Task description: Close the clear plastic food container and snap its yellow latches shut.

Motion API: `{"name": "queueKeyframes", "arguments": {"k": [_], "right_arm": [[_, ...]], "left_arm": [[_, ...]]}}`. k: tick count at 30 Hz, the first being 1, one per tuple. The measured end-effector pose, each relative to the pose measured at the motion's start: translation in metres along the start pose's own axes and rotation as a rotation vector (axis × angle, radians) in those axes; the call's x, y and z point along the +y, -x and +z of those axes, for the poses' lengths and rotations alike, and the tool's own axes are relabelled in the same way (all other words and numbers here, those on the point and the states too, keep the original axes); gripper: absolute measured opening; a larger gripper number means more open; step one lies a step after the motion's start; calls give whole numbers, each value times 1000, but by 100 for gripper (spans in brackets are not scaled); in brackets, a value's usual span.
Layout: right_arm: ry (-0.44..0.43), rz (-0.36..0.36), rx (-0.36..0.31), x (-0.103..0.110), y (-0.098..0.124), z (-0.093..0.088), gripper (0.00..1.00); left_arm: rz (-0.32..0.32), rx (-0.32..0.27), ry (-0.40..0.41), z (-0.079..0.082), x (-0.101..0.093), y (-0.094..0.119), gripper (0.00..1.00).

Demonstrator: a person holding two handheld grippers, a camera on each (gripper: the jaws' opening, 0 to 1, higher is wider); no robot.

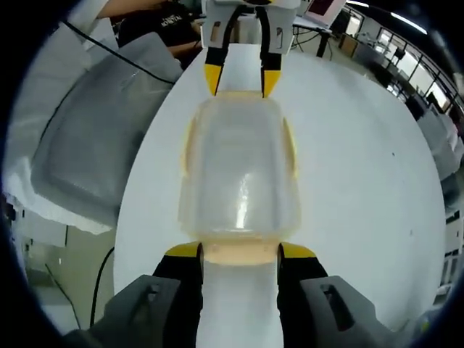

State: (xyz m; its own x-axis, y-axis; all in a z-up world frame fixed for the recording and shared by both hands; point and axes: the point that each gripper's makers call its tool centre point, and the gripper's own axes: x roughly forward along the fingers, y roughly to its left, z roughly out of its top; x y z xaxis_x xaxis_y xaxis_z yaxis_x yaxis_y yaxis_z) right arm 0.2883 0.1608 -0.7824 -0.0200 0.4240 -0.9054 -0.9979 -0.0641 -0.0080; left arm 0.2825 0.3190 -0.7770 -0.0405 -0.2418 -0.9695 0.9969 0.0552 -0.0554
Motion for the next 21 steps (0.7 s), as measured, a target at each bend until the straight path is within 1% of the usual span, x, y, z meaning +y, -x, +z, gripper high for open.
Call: {"name": "queueKeyframes", "arguments": {"k": [2,7,13,21], "right_arm": [[3,1,8,0,-2,1,36],[6,2,6,0,0,4,36],[2,2,11,0,0,2,37],[3,-3,21,-1,-1,0,37]], "left_arm": [[1,0,0,-1,0,0,33],[1,4,3,-4,-1,2,33],[-1,4,1,-4,-1,4,33],[6,26,-32,-5,-1,1,34]]}}
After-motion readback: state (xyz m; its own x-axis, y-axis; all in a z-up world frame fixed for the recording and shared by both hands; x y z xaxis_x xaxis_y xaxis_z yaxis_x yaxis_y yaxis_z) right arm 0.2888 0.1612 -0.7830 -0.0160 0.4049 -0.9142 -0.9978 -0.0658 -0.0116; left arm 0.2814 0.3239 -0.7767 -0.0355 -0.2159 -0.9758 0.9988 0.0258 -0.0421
